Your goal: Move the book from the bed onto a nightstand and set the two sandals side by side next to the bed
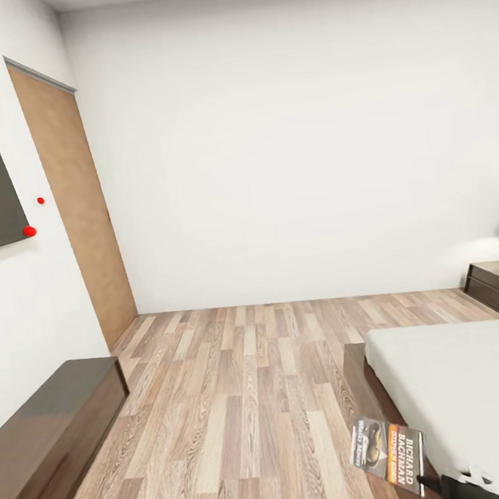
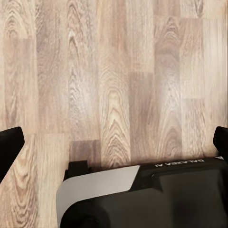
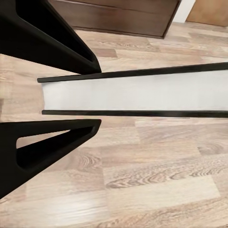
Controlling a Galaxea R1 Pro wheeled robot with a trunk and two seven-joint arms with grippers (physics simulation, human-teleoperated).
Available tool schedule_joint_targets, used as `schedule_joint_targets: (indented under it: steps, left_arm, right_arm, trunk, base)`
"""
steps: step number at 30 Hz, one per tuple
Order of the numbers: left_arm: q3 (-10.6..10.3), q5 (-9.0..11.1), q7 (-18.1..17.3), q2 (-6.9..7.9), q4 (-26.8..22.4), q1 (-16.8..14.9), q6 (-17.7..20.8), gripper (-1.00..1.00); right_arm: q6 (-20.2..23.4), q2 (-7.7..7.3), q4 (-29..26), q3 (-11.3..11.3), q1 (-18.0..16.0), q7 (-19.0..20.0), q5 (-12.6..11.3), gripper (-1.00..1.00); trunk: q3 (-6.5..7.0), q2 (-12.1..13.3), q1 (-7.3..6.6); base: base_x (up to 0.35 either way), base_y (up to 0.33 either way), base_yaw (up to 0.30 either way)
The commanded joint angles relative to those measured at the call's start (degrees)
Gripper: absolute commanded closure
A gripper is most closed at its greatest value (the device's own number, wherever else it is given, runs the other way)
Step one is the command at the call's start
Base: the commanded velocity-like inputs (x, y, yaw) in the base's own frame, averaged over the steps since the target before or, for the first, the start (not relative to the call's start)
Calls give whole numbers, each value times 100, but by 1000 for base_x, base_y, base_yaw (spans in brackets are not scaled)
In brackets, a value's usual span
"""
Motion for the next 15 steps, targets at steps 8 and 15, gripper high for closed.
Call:
schedule_joint_targets:
  steps: [8, 15]
  left_arm:
    - [53, -49, -16, -34, 2, -3, -147, -100]
    - [50, -58, -21, -36, 2, -3, -158, -100]
  right_arm:
    - [-241, 106, 145, -46, -5, 52, -48, 100]
    - [-235, 102, 150, -52, -5, 59, -48, 100]
  trunk:
    - [-8, -5, 0]
    - [-8, -5, 0]
  base:
    - [0, 0, 0]
    - [0, 0, 0]
